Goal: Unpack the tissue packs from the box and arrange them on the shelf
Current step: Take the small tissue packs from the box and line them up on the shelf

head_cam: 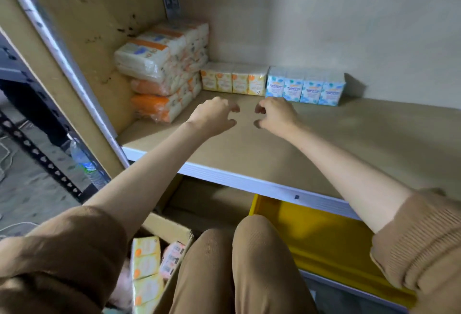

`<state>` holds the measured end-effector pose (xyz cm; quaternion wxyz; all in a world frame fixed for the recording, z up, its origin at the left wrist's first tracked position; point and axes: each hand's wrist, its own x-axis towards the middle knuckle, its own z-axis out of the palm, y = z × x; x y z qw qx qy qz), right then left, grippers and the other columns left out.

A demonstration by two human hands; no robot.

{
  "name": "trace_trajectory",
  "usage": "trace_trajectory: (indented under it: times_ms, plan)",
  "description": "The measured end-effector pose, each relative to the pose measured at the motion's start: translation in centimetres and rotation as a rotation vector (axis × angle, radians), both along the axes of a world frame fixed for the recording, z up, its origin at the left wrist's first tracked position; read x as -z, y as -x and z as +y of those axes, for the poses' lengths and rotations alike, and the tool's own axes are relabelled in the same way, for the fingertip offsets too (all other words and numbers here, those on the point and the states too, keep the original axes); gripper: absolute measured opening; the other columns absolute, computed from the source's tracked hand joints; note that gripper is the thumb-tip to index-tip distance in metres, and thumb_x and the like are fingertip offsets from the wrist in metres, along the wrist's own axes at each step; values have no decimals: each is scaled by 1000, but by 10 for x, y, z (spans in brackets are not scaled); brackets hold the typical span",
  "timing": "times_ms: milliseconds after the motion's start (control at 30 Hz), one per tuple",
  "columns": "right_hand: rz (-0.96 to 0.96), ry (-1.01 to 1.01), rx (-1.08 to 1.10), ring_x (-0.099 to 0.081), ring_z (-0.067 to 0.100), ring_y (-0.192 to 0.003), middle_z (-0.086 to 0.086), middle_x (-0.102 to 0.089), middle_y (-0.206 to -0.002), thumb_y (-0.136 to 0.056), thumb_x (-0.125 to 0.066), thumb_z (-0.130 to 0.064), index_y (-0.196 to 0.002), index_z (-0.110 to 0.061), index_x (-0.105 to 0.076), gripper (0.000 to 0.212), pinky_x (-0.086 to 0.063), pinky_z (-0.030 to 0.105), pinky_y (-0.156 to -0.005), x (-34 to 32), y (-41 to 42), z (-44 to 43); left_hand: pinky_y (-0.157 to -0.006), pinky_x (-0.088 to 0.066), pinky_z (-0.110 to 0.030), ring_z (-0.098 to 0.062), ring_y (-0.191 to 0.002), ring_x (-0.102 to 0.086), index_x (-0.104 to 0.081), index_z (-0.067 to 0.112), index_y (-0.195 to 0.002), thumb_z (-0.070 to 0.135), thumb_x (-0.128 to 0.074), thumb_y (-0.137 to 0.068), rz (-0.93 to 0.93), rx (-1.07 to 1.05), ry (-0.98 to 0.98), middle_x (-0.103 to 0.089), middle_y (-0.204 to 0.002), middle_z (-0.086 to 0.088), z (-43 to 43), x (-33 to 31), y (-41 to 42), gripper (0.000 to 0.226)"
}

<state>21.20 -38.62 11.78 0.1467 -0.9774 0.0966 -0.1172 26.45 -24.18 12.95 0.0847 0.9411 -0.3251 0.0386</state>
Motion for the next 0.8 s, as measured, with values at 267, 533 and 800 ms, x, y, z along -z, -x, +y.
trace_trajectory:
  times_ms: [267, 533, 800]
  plan:
    - [40, 40, -132, -55, 27, -114, 9, -58, -126, -85, -65, -23, -121, -10, -59, 39, -45, 35, -93, 7, 44, 54, -98, -45, -39, -24, -122, -53, -53, 21, -130, 25, -55, -91, -5, 16, 3, -55, -136, 0, 45, 5, 52, 39]
    - [96, 17, -351, -53, 28, -114, 10, -59, -124, -84, -63, -21, -119, -10, -61, 36, -43, 31, -90, 26, 64, 123, -99, -46, -39, -25, -121, -54, -56, 18, -126, 21, -54, -91, 80, -133, 23, -57, -134, -1, 132, 40, 88, 35]
    - [254, -47, -567, -55, 23, -116, 7, -58, -126, -88, -59, -20, -121, -8, -59, 34, -46, 32, -94, 80, 67, 195, -93, -49, -35, -22, -113, -60, -58, 18, -124, 21, -54, -92, 186, -345, -77, -61, -128, -2, 231, 97, 122, 33]
